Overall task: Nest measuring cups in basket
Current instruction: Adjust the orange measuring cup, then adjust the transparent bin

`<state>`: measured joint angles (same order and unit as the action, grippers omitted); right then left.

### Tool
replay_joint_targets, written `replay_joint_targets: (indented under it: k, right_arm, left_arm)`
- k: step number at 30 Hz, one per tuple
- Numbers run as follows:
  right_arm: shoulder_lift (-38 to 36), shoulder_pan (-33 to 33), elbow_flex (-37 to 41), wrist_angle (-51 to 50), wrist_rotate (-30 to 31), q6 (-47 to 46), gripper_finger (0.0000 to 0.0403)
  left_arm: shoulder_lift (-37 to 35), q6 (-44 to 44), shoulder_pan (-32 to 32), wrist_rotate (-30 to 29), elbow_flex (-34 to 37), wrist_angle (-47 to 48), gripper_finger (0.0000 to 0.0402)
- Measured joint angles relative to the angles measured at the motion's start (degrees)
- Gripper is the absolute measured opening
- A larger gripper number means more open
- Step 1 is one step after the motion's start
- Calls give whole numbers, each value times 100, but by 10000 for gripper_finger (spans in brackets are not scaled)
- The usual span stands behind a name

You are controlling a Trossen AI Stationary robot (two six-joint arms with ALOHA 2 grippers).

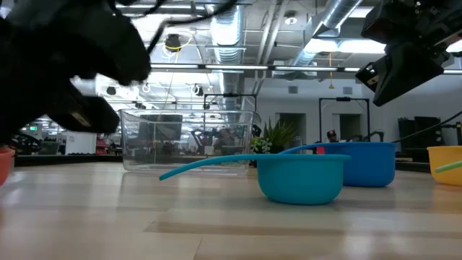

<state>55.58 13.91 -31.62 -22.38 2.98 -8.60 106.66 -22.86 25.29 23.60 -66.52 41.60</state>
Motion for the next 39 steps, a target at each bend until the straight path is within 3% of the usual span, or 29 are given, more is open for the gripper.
replay_joint_targets:
  k: [8, 14, 20, 26, 36, 39]
  right_arm:
    - [1, 0, 0, -9, -1, 0, 31]
    - [1, 0, 0, 11, -2, -1, 31]
    - [1, -1, 0, 12, -3, -4, 31]
    - [1, -2, 0, 12, -4, -4, 31]
    - [1, 0, 0, 10, -7, -2, 31]
    - [1, -1, 0, 12, -4, -2, 31]
  left_arm:
    - [368, 677, -106, -183, -38, -14, 0]
    - [360, 1594, -519, -1617, -414, 153, 0]
    - [368, 2417, -967, -2597, -721, 70, 0]
    - [368, 2469, -1174, -3592, -1164, 16, 0]
    - [366, 1589, -497, -3492, -2084, 1985, 0]
    - [362, 1456, -286, -4317, -2122, 2415, 0]
